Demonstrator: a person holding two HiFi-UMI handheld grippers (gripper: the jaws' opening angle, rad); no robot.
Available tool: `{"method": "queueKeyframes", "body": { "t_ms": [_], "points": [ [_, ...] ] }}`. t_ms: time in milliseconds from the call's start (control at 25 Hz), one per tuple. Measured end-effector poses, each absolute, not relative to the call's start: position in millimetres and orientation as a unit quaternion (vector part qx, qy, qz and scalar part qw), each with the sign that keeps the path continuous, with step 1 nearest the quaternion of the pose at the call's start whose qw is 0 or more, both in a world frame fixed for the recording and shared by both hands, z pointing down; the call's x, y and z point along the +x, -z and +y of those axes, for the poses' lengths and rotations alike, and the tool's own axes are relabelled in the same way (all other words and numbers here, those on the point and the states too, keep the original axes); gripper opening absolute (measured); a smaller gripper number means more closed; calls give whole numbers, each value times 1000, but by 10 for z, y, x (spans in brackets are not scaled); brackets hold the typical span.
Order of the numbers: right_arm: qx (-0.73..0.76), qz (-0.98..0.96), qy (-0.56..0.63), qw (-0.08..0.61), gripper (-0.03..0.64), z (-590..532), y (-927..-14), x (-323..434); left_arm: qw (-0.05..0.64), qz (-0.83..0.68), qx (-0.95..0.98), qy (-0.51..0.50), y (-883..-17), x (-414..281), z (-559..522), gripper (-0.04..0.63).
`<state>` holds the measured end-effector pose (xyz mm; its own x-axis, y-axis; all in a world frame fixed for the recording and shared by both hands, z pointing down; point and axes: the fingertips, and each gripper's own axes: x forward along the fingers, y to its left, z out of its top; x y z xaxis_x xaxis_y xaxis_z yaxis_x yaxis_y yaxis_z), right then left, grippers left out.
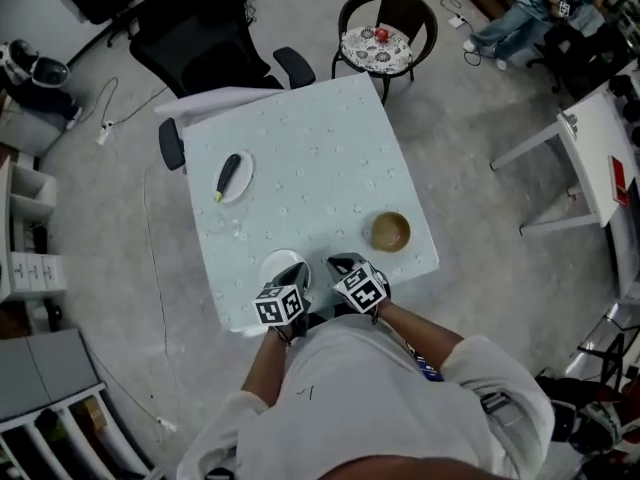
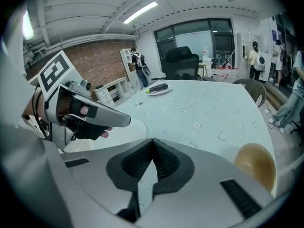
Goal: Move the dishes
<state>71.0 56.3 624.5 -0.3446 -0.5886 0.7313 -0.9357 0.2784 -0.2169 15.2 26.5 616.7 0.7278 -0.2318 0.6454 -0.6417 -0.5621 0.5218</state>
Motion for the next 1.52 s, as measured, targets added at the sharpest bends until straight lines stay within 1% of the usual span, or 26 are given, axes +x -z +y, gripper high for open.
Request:
{"method": "queueKeyframes", "body": {
  "t_ms": [320, 480, 640, 840, 1120, 1320, 1520],
  "points": [
    [594, -722, -286, 211, -3, 464, -5805, 128, 291, -267, 893, -214, -5657, -589, 136, 20],
    [630, -707, -264, 185, -2, 398, -5440, 21, 250, -256, 913, -196, -5397, -734, 51, 20],
    [659, -697, -231, 164, -2, 411, -5026, 96, 218, -254, 928, -165, -5017, -734, 3, 20],
    [680, -697, -153, 165, -2, 352, -4510, 280, 182, -279, 935, -120, -4524, -686, -67, 20],
    [704, -696, -77, 118, -2, 283, -3596, 501, 115, -301, 945, -57, -3714, -524, -108, 20],
    [707, -698, -39, 106, -2, 270, -3295, 569, 95, -324, 941, -22, -3358, -589, -251, 20],
    [706, -701, -30, 101, -2, 242, -3272, 608, 92, -335, 938, -11, -3309, -576, -294, 20]
  ]
}}
